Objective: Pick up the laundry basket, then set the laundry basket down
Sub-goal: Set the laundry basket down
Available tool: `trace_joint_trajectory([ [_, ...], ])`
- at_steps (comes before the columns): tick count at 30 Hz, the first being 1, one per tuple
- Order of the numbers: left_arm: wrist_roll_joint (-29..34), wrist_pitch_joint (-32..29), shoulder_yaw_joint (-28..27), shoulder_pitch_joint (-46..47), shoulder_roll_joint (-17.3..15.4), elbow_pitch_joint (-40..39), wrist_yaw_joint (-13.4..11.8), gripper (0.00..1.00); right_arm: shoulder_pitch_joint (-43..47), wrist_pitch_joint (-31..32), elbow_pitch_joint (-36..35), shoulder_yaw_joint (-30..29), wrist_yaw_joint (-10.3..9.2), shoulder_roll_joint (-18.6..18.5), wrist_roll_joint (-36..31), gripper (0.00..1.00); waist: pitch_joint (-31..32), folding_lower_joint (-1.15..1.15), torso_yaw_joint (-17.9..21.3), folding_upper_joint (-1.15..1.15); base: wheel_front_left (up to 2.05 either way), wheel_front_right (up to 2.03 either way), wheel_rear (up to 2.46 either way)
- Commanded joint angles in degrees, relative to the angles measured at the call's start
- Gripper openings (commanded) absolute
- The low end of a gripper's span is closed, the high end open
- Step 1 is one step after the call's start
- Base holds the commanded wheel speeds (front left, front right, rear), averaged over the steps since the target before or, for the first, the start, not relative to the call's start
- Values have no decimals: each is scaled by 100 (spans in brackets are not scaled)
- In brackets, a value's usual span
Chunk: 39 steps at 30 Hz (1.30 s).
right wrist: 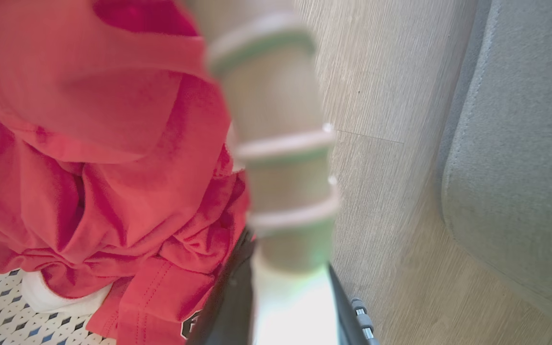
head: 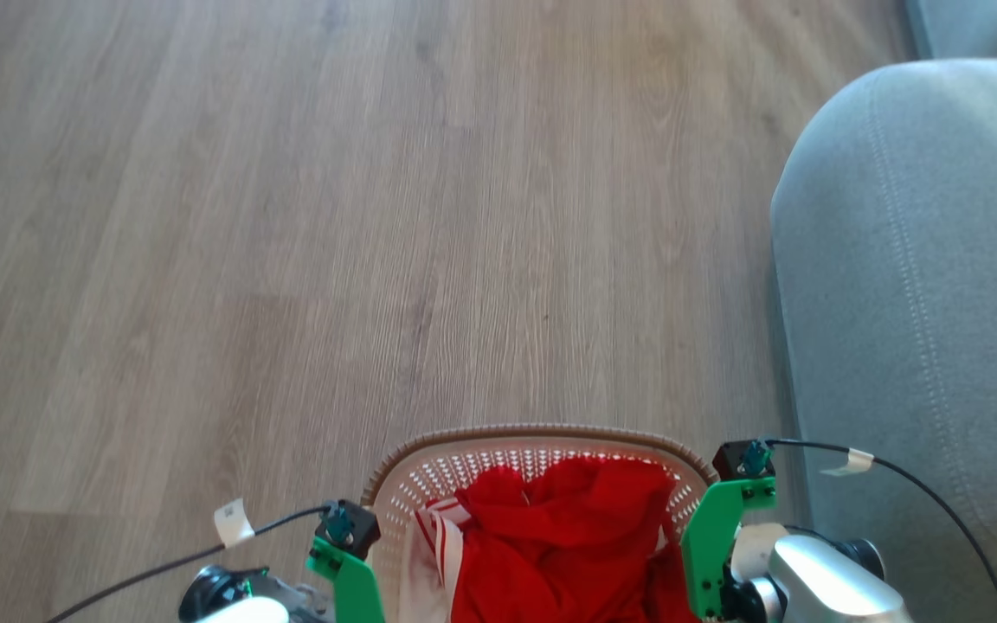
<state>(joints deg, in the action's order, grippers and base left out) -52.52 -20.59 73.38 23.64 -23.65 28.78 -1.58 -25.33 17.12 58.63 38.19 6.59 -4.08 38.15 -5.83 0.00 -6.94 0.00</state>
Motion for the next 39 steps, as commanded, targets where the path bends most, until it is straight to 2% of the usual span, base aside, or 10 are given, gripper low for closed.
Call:
trace_joint_trajectory([
  [1, 123, 15, -65, 315, -36, -178, 75, 0, -248, -110, -269, 89, 90, 120, -144, 0, -129, 0, 0, 0, 0, 0, 0],
  [13, 331, 354, -216, 947, 252, 206, 141, 0, -776, -429, -362, -180, 90, 40, -518, 0, -1190, 0, -51, 0, 0, 0, 0],
  [29, 738, 1331, -281, 2282, 1382, 2027, 655, 0, -1699, -962, -221, -558, 90, 26, -1225, 0, -3040, 0, -149, 0, 0, 0, 0],
  [39, 764, 1859, -251, 2971, 1963, 3193, 853, 0, -2140, -1264, 112, -938, 90, 56, -1411, 0, -3804, 0, -267, 0, 0, 0, 0],
])
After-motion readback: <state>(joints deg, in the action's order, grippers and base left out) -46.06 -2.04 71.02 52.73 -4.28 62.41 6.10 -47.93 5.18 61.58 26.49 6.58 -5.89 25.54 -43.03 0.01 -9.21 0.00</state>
